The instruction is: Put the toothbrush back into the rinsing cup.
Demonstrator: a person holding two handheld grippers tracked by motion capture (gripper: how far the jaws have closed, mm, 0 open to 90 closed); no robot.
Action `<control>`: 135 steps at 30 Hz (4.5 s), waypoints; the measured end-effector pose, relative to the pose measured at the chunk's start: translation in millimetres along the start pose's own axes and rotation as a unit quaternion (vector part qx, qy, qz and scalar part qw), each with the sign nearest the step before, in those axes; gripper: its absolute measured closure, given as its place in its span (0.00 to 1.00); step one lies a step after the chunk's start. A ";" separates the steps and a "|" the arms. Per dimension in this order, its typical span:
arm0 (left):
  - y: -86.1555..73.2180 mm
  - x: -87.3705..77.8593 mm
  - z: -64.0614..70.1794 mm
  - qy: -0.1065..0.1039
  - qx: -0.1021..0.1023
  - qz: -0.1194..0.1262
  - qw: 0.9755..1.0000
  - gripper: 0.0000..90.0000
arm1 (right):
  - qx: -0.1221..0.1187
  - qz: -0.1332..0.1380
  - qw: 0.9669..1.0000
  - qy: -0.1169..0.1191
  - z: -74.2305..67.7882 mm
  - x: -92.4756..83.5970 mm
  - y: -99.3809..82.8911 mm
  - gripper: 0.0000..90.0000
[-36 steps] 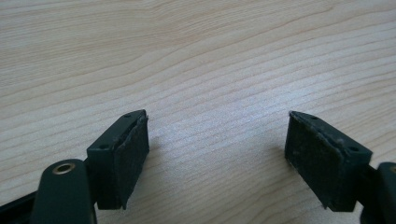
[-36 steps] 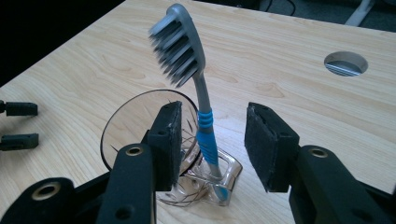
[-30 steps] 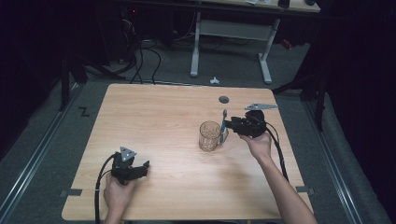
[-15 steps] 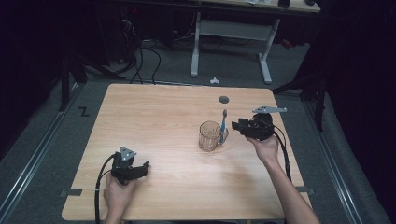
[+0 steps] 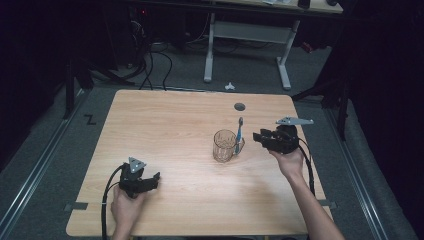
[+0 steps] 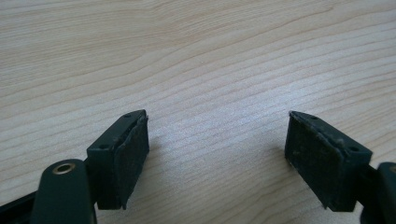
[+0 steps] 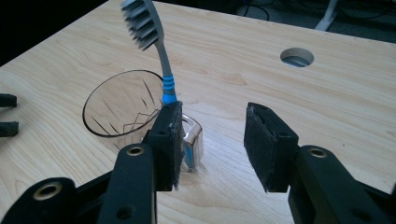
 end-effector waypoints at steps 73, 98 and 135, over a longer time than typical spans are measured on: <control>0.2 0.2 0.1 0.001 0.000 0.000 1.000 0.25 | 0.050 -0.025 0.997 -0.059 38.3 -1.7 -74.9 0.65; 0.2 0.2 0.1 0.001 0.000 0.000 1.000 0.25 | 0.034 -0.068 0.994 -0.083 42.3 40.9 -94.5 0.62; 0.1 0.1 0.2 0.001 0.000 0.000 1.000 0.25 | 0.008 -0.062 0.990 -0.130 43.9 48.4 -102.2 0.45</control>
Point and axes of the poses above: each handheld gripper's, and its own axes: x roughly forward along the jaws, y roughly out of its top, z roughly to its right, the point moved 6 cm from there along x, roughly forward along the jaws, and after that the axes turned 8 degrees about y, right-handed, at the moved point
